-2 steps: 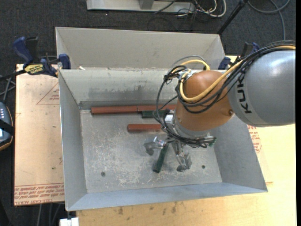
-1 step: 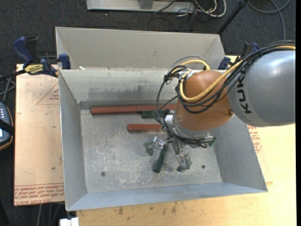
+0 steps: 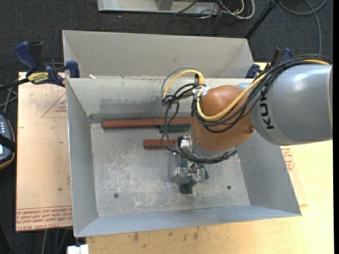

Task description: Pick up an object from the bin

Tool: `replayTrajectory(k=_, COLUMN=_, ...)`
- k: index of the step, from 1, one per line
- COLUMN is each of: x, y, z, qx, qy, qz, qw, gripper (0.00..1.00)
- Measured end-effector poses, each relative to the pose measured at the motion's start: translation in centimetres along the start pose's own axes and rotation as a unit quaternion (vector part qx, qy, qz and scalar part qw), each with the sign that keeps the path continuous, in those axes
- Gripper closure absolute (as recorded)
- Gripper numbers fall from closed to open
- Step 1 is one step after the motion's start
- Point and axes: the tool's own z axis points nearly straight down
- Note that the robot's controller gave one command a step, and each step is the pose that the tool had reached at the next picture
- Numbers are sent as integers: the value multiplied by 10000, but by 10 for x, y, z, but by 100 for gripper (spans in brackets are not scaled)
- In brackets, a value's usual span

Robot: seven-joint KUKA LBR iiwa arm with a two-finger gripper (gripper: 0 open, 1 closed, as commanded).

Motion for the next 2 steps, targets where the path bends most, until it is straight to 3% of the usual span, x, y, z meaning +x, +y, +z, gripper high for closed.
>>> replayTrajectory(k=1, x=0, y=0, z=0, qx=2, qy=-7, qz=-2, qw=10000, gripper=0)
replayTrajectory(k=2, x=0, y=0, z=0, qx=2, qy=-2, qz=-1, qw=10000, gripper=100)
